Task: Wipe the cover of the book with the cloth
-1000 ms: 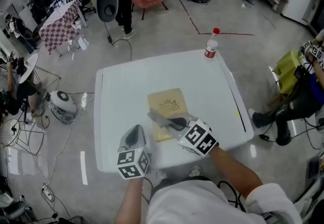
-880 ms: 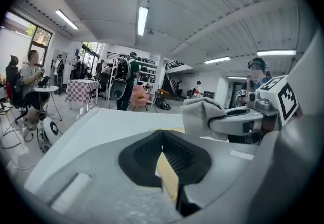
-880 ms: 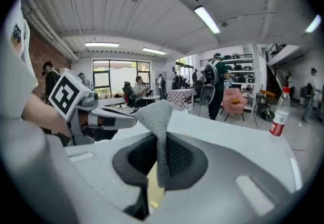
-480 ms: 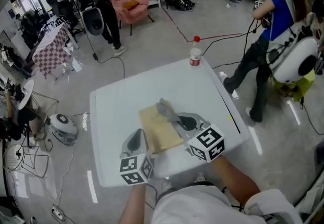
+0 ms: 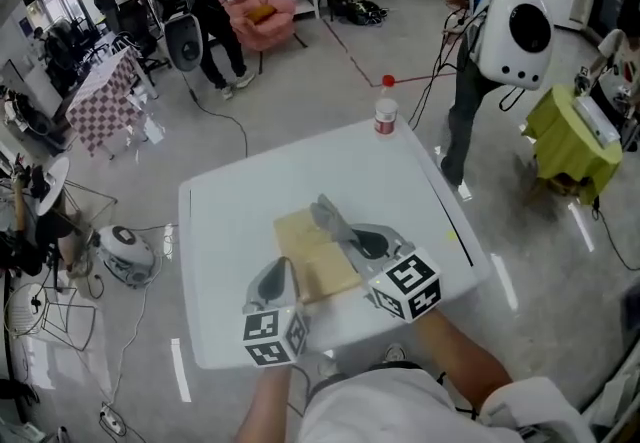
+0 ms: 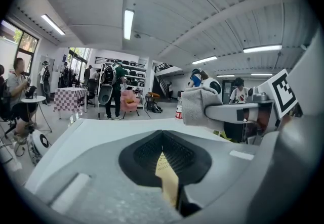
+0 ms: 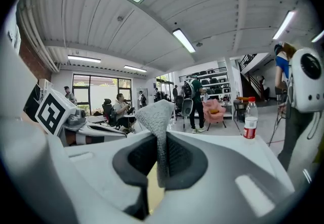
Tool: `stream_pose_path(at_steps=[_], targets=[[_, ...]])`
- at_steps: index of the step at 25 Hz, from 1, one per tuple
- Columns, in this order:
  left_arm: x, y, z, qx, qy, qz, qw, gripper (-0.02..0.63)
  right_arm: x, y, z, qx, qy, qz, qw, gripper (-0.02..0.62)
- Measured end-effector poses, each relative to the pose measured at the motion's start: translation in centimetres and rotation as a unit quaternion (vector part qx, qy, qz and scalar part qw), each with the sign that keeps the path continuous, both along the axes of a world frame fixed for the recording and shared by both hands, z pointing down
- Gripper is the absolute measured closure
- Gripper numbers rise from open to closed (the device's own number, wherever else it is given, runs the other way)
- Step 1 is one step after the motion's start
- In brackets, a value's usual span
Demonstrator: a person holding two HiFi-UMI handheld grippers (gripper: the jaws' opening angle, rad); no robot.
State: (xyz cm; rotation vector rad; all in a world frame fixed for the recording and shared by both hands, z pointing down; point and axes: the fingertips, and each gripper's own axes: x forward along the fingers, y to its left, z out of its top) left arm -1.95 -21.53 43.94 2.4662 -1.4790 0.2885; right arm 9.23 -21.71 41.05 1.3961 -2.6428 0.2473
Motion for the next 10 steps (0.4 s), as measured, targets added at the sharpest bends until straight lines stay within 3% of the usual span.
stream_pose_path(at_steps=[10], targets=[[-1.8, 0.2, 0.1, -0.001, 0.001, -0.004, 1.0, 0.6, -2.5, 0.1, 0.2, -0.002, 0.005, -0.01, 1.0, 0.58]])
